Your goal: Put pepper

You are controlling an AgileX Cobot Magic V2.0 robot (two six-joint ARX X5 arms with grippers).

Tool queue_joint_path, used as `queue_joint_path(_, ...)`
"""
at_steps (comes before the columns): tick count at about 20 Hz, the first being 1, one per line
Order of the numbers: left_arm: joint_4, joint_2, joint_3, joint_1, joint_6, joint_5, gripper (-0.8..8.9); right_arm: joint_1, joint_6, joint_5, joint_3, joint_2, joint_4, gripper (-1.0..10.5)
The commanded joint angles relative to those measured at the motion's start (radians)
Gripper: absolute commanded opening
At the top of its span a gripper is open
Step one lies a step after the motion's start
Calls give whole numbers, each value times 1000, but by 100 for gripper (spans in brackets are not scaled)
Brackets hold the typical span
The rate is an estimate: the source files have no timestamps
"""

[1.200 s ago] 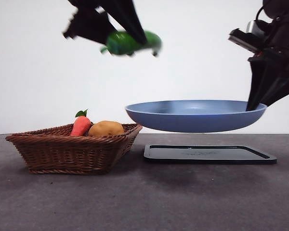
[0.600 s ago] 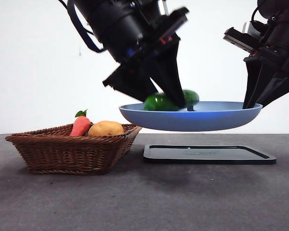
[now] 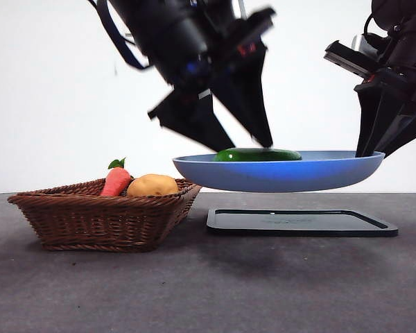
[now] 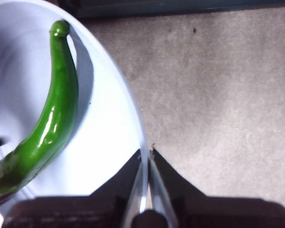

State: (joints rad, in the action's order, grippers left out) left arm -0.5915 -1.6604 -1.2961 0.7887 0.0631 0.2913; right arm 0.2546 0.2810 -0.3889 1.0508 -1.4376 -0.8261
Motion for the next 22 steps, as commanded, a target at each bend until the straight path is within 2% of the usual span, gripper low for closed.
queue_joint_path(1,-21,71,-16,10,-10,1,249,3,19,-2,20,-16,6,5)
queue_joint_path(6,-81,286,-16,6,-12,-4,249,-40,50,3,43,-32,32,5)
queue_joint_path(11,-127,483,-16,2,-12,-5,247,-124,62,3,174,-164,34,5)
queue_joint_path(18,-165,618,-16,2,-11,-6,247,-181,58,3,399,-443,80,5)
queue_joint_path(22,-174,637,-16,2,-10,-4,247,-202,58,0,439,-534,143,5)
